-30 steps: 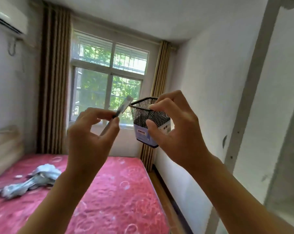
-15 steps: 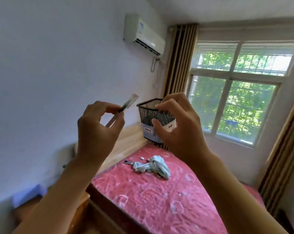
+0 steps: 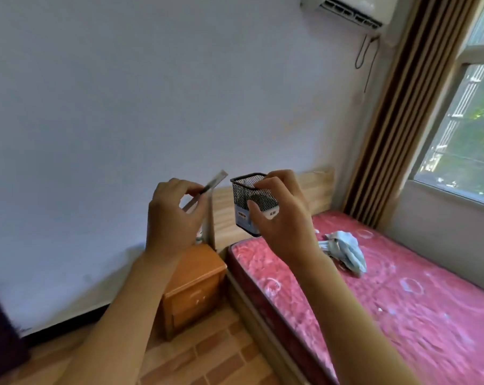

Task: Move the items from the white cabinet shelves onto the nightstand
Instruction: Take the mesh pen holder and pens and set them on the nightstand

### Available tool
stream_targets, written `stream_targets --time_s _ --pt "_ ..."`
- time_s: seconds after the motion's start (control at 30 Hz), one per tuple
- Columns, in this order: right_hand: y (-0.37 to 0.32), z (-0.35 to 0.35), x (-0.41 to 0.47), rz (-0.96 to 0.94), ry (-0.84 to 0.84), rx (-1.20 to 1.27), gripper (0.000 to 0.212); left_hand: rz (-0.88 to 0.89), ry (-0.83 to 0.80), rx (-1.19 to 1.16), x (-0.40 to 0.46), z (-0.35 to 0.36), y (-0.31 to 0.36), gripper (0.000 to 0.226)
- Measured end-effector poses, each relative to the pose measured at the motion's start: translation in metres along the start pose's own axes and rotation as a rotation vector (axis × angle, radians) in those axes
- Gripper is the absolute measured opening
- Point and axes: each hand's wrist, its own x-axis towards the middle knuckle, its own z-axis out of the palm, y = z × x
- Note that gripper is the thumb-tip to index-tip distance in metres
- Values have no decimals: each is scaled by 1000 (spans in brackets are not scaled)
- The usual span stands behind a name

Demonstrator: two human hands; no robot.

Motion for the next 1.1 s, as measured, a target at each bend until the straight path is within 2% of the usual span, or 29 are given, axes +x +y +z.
stream_targets --time_s 0.2,0.4,0.87,1.1 --pt "29 56 -41 116 -45 104 30 -205 -10 104 -46 8 -40 12" --pt "61 109 -53 205 -40 91 28 -296 -45 93 -53 32 -94 8" --pt "114 287 28 317 -36 42 29 -369 -132 31 38 70 -307 9" --pt "118 365 60 305 -71 -11 31 -427 -165 8 61 73 -385 8"
